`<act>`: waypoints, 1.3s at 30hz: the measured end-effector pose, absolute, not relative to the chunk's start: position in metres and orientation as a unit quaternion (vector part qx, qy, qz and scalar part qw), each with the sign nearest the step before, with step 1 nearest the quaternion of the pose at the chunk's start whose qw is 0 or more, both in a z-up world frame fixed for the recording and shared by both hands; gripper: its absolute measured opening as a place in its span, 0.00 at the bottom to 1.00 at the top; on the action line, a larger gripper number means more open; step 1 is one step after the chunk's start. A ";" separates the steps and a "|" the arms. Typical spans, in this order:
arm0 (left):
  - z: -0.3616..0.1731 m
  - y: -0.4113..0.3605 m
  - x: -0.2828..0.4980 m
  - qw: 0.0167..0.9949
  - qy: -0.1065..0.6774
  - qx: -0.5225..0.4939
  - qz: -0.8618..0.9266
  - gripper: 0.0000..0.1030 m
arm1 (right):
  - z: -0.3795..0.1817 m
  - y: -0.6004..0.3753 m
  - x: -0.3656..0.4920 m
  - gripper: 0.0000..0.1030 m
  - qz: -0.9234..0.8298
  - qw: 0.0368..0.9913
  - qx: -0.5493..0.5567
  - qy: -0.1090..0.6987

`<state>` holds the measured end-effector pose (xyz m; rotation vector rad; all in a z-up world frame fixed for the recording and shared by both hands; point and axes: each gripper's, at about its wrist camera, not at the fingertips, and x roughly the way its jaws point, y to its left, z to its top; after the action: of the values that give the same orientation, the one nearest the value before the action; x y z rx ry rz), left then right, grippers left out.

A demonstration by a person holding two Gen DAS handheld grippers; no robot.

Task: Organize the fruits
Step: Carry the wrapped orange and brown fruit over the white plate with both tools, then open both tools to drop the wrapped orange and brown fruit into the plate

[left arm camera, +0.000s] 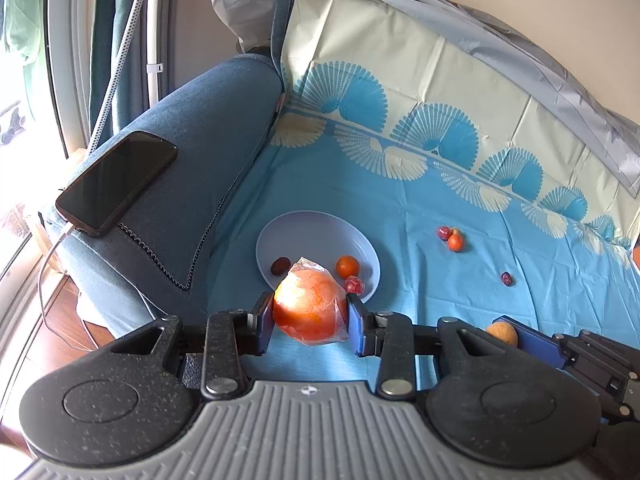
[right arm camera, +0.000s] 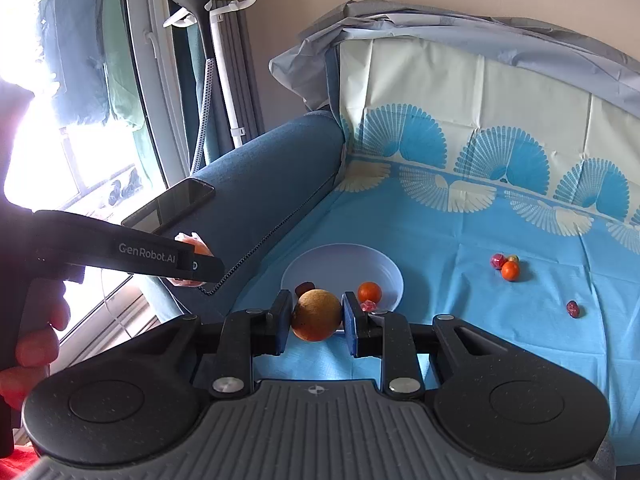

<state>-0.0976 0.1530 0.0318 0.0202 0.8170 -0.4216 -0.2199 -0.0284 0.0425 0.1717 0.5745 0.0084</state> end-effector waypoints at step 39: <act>-0.080 0.053 0.092 0.857 0.451 0.086 -0.233 0.40 | -0.076 -0.066 -0.026 0.28 -0.015 0.927 0.055 0.371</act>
<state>0.0924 0.0529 -0.0803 0.1807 0.9476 -0.4899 -0.0257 -0.0658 -0.0759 0.1120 0.7597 -0.0310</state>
